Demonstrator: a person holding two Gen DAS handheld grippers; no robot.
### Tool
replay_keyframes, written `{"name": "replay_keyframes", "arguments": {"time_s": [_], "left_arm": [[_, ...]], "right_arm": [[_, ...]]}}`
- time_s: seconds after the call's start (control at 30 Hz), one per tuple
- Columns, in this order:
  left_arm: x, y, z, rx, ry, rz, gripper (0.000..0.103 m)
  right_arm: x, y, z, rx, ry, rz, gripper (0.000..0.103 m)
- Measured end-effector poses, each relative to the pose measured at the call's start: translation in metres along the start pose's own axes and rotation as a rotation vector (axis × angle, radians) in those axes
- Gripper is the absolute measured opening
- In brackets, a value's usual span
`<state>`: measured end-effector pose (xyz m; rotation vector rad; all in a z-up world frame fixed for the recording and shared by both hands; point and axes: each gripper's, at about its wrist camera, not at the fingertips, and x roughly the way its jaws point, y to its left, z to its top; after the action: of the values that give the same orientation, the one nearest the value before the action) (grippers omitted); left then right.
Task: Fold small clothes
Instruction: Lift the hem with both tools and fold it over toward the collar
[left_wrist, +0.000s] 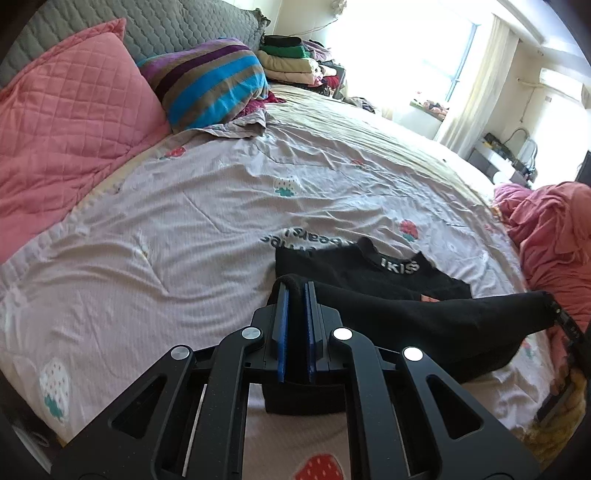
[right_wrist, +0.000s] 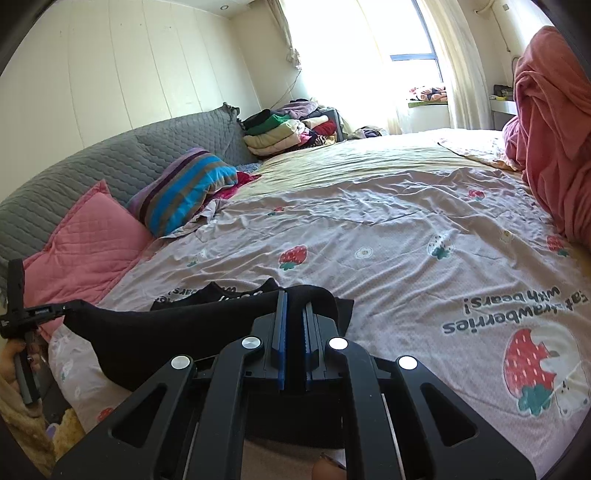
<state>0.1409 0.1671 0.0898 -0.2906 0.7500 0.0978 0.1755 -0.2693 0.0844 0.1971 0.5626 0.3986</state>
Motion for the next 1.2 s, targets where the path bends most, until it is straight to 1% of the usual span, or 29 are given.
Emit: {"name": "replay_keyframes", "arguments": {"time_s": [0.23, 0.47, 0.77, 0.87, 0.9, 0.93, 0.97, 1.07, 1.13, 1.17, 1.2], "left_arm": [[0.032, 0.002, 0.012, 0.007, 0.029, 0.037, 0.003], [0.062, 0.005, 0.012, -0.001, 0.074, 0.049, 0.003], [0.078, 0.004, 0.006, 0.020, 0.092, 0.076, 0.004], [0.079, 0.004, 0.006, 0.021, 0.092, 0.076, 0.005], [0.078, 0.004, 0.005, 0.023, 0.092, 0.079, 0.008], [0.077, 0.004, 0.004, 0.029, 0.089, 0.082, 0.010], [0.077, 0.003, 0.004, 0.033, 0.086, 0.083, 0.014], [0.072, 0.000, 0.002, 0.045, 0.073, 0.087, 0.020], [0.068, -0.003, 0.000, 0.051, 0.065, 0.086, 0.029], [0.066, -0.005, -0.001, 0.053, 0.061, 0.085, 0.038], [0.064, -0.006, -0.001, 0.055, 0.056, 0.083, 0.044]], "right_arm": [[0.029, -0.002, 0.005, -0.010, 0.024, -0.030, 0.006], [0.054, -0.011, 0.000, 0.009, 0.072, -0.050, 0.006], [0.074, -0.022, -0.014, 0.051, 0.122, -0.076, 0.006], [0.076, -0.024, -0.018, 0.065, 0.132, -0.072, 0.010], [0.075, -0.024, -0.018, 0.068, 0.129, -0.081, 0.021], [0.073, -0.025, -0.018, 0.069, 0.120, -0.095, 0.040], [0.070, -0.026, -0.018, 0.074, 0.102, -0.106, 0.044], [0.061, -0.028, -0.016, 0.087, 0.087, -0.096, 0.044], [0.054, -0.027, -0.015, 0.081, 0.075, -0.089, 0.044], [0.051, -0.025, -0.015, 0.076, 0.072, -0.086, 0.045], [0.048, -0.023, -0.016, 0.068, 0.070, -0.080, 0.047]]}}
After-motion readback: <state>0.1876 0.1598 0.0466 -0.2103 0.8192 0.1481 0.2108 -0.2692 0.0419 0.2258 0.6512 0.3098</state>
